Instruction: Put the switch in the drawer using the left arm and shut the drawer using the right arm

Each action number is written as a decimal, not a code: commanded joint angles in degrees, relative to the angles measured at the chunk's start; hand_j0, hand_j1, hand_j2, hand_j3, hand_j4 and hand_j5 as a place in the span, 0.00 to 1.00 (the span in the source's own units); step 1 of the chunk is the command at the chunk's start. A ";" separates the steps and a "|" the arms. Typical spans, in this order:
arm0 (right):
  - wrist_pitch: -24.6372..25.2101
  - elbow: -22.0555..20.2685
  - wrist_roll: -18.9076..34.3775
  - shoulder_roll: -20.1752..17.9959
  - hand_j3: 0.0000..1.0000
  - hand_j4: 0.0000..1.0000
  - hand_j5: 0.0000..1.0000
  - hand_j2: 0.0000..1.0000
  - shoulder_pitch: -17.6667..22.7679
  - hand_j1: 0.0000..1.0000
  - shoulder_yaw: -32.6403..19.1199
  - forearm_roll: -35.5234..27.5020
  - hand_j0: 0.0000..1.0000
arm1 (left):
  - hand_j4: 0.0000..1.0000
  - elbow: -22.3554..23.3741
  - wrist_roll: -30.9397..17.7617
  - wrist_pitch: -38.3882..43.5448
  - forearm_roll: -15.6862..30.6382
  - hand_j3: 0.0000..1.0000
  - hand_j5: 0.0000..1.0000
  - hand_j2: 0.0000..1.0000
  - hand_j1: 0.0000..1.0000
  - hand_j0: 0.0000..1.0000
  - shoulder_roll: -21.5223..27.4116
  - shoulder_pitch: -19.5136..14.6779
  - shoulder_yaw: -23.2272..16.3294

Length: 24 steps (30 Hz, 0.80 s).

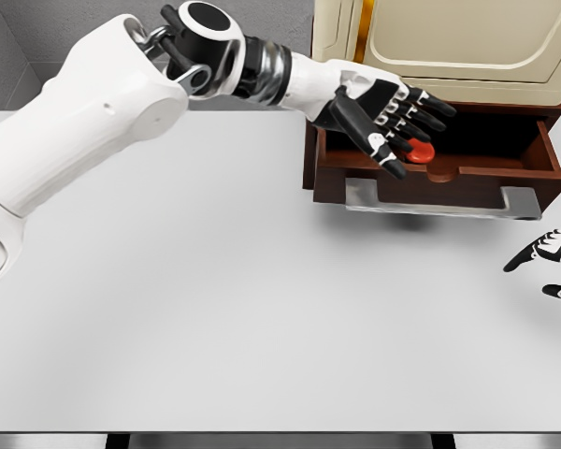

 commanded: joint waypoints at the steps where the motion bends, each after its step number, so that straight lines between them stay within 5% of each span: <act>1: 0.16 -0.02 -0.02 -0.06 0.67 0.67 0.67 0.67 0.09 0.67 0.01 -0.41 0.67 | 1.00 0.15 0.00 -0.01 0.21 1.00 1.00 1.00 1.00 1.00 0.77 0.00 0.12; 7: 0.16 -0.02 -0.02 -0.06 0.67 0.67 0.67 0.67 0.09 0.67 0.09 -0.32 0.67 | 1.00 2.97 0.00 -0.54 -1.46 1.00 1.00 1.00 1.00 1.00 0.07 0.35 0.12; 24: 0.16 -0.02 -0.02 -0.14 0.67 0.67 0.67 0.67 -0.09 0.67 0.09 -0.32 0.67 | 1.00 1.82 0.00 -0.36 -1.19 1.00 1.00 1.00 1.00 1.00 -0.02 0.88 -0.14</act>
